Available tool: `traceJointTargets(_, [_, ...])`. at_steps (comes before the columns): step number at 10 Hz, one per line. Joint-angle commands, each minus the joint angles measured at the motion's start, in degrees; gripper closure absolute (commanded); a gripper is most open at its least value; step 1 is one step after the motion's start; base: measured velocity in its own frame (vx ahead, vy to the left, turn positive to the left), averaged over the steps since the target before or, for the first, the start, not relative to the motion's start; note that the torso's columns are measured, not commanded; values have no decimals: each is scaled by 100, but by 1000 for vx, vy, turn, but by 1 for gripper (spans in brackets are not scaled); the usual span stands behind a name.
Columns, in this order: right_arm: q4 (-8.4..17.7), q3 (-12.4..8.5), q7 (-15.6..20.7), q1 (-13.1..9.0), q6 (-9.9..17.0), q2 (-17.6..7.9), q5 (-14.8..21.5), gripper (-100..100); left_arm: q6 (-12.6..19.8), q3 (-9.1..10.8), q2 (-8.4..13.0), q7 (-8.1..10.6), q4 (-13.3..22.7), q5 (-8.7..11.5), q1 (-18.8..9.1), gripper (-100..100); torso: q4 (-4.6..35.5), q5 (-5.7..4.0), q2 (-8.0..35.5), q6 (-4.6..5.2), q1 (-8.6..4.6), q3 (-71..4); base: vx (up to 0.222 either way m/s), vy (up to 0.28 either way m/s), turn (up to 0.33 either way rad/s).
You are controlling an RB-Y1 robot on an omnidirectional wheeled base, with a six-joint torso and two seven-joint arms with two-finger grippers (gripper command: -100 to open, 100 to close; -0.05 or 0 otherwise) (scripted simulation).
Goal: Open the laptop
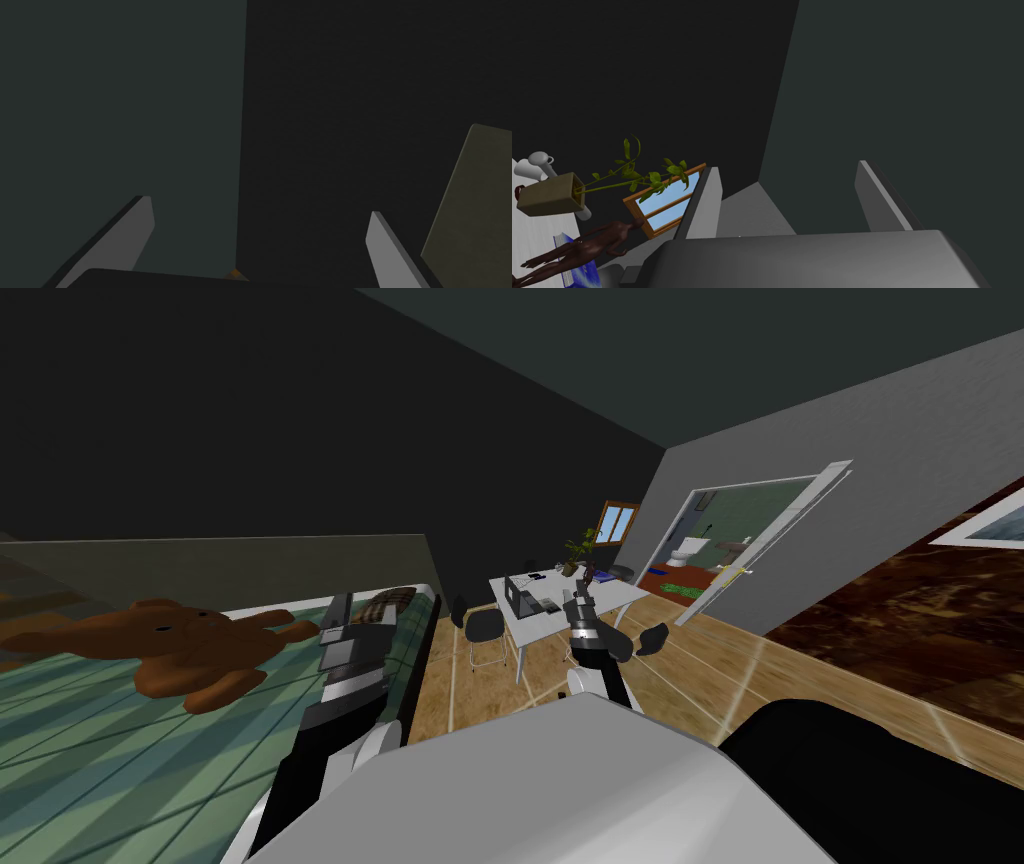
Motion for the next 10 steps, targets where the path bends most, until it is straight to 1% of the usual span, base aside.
traceJointTargets(1, [0, 0, 0, 0, 0, 0, 0, 0, 0, 0, 0, 0, 0, 0, 0, 0, 235, 0, 232, 0, 0, -467, 0, 0, 0])
traceJointTargets(3, [-1, 0, 0, 0, 0, 0, 0, 0, 0, 0, 0, 0, -1, 0, 0, 0, 1006, 0, 1003, 0, 0, -2014, 0, 0, 0])
traceJointTargets(9, [-2, 0, 0, 0, -1, 0, 0, 0, -1, 0, 0, 0, -2, 0, 0, 0, 3537, 0, 3539, 0, 0, -7073, 0, 0, 0])
traceJointTargets(10, [81, -43, 162, -77, 53, -206, 13, -100, -1, 0, 0, 0, -2, 0, 0, 0, 3960, 0, 3962, 0, 0, -7919, 9, 1, -12])
